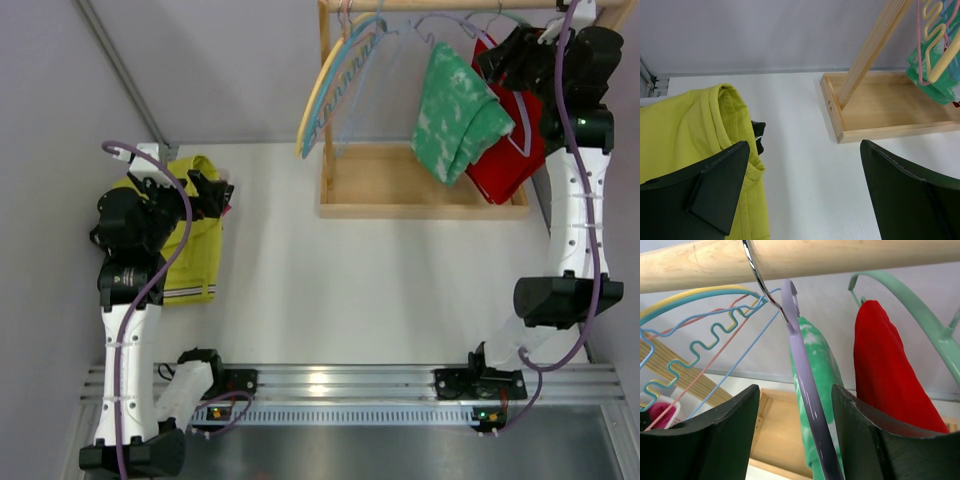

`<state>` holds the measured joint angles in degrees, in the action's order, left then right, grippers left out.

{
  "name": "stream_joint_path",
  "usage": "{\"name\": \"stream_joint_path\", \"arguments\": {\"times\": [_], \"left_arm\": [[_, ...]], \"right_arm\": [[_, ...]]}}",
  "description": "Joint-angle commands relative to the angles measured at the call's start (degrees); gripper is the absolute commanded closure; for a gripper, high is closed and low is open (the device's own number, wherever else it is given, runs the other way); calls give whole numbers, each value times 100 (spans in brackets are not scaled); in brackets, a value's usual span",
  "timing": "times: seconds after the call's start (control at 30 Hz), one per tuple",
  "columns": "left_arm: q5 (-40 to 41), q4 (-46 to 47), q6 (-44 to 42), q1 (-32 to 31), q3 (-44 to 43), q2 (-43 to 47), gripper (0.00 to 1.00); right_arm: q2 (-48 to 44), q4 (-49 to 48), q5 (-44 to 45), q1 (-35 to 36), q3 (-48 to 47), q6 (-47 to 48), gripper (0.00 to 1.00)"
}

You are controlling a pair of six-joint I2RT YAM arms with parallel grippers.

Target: Remove the trousers from the hanger

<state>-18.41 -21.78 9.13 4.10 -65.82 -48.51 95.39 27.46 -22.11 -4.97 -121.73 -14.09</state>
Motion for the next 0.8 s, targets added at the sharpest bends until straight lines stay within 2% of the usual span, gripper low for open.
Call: {"name": "stream_joint_path", "arguments": {"times": [0.0, 0.17, 0.27, 0.47, 0.67, 0.77], "left_arm": [[22, 60, 46, 21, -1, 17, 1], [5, 60, 54, 30, 8, -18, 1], [-4, 69, 89, 21, -10, -53, 1], [-13, 69, 151, 30, -36, -97, 1], [92, 69, 90, 30, -106, -132, 1], [75, 69, 72, 30, -150, -150, 2]], "right_arm": [[216, -259, 93, 146, -316, -129, 41], [409, -206, 137, 225, -448, -138, 48], [436, -162, 102, 242, -492, -164, 61], [348, -250, -48, 251, -509, -357, 99], [138, -584, -223, 251, -509, -753, 100], [-73, -1144, -276, 251, -387, -999, 100]]}}
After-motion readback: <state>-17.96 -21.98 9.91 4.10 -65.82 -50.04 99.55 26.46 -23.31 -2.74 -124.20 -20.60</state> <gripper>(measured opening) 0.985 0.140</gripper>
